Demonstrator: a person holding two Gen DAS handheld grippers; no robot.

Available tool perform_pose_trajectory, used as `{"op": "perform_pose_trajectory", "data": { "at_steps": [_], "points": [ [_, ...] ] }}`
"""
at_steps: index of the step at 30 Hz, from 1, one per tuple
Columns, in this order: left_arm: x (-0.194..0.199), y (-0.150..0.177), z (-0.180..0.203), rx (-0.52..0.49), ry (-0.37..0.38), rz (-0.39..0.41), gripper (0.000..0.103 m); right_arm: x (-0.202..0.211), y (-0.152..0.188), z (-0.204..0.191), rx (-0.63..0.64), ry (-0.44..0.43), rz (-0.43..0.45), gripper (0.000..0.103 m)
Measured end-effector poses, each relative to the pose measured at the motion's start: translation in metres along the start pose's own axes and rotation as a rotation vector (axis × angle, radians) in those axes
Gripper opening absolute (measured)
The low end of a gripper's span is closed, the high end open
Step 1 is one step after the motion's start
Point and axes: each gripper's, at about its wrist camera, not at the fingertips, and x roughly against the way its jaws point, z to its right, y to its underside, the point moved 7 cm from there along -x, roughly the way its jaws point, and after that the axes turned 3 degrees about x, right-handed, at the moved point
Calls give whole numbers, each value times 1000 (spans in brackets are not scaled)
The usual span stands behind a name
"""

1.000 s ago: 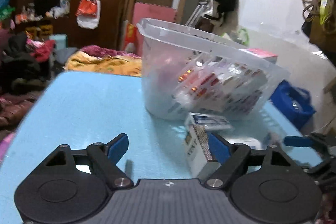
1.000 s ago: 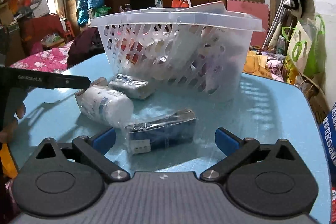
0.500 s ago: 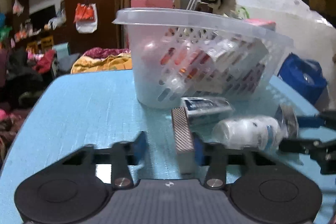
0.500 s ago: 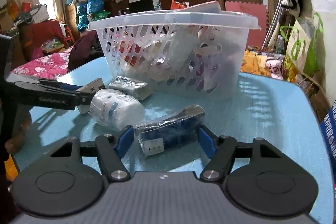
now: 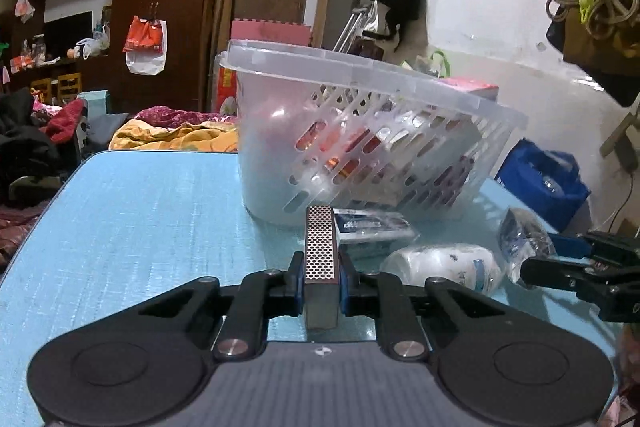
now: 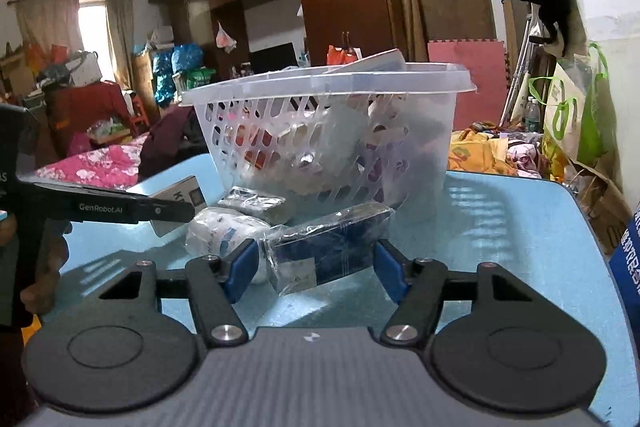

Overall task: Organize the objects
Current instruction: 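Grasp white KENT box with left tool while right tool grasps blue-and-white packet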

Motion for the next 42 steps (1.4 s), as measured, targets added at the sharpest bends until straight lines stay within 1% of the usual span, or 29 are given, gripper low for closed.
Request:
{"op": "perform_pose_trajectory", "data": {
  "at_steps": [1, 3, 4, 6, 7, 8, 10, 12, 13, 14, 15, 16, 17, 18, 20, 23, 24, 25, 27, 29, 31, 32, 33, 36, 37, 39, 40, 42],
  "points": [
    [2, -1, 0, 5, 10, 11, 19, 1, 0, 1, -6, -3, 6, 65],
    [10, -3, 1, 9, 28, 42, 19, 4, -1, 2, -17, -15, 36, 47],
    [16, -4, 2, 15, 37, 59, 19, 7, -1, 2, -20, -20, 49, 41],
    [32, -12, 6, 20, 70, 104, 19, 12, -4, 2, -25, -4, 83, 41],
    [40, -17, 8, 23, 77, 128, 19, 13, -6, 1, -34, -15, 88, 41],
    [47, -24, 10, 20, 76, 152, 19, 13, -8, 0, -44, -26, 89, 38],
    [56, -36, 15, 0, 74, 175, 19, 9, -10, -4, -26, -11, 60, 35],
    [60, -42, 14, 4, 70, 192, 19, 4, -9, -3, -19, 12, 30, 35],
    [61, -42, 14, 2, 67, 193, 19, 4, -8, -2, -26, 21, 24, 38],
    [60, -41, 13, 3, 66, 191, 19, 5, -7, 1, -27, 38, 23, 44],
    [58, -39, 13, 5, 65, 185, 19, 4, -7, 3, -30, 55, 18, 52],
    [56, -37, 12, 7, 65, 177, 19, 4, -6, 3, -33, 65, 7, 67],
    [52, -35, 11, 9, 66, 166, 19, 2, -4, 4, -24, 72, -8, 73],
    [50, -33, 10, 11, 67, 158, 19, -1, -3, 3, -10, 84, -26, 73],
    [45, -30, 8, 18, 62, 143, 19, -8, -2, 4, 0, 115, -58, 73],
    [43, -19, 4, 7, 45, 117, 19, -17, 1, 10, -16, 108, -102, 73],
    [46, -13, 7, -9, 45, 114, 19, -20, 4, 11, -18, 102, -121, 73],
    [49, -5, 9, -30, 46, 109, 19, -23, 6, 11, -22, 96, -135, 70],
    [57, 13, 21, -97, 53, 91, 20, -22, 7, 11, -27, 93, -143, 68],
    [64, 29, 29, -145, 54, 70, 24, -24, 9, 12, -29, 97, -159, 68],
    [66, 38, 34, -139, 51, 49, 26, -28, 10, 11, -24, 105, -182, 65],
    [66, 41, 38, -140, 60, 43, 31, -29, 11, 10, -19, 113, -192, 60],
    [65, 43, 43, -146, 65, 36, 38, -30, 11, 10, -14, 124, -199, 56],
    [57, 53, 57, -164, 47, 12, 43, -29, 13, 9, 3, 140, -202, 52],
    [57, 55, 61, -186, 18, 26, 45, -29, 13, 10, 1, 142, -198, 51],
    [57, 61, 63, -218, -46, 30, 58, -27, 13, 11, -9, 137, -193, 49],
    [56, 62, 62, -218, -73, 27, 58, -27, 13, 12, -13, 135, -191, 48],
    [56, 65, 60, -207, -85, 36, 58, -26, 12, 13, -17, 131, -189, 48]
  ]
}}
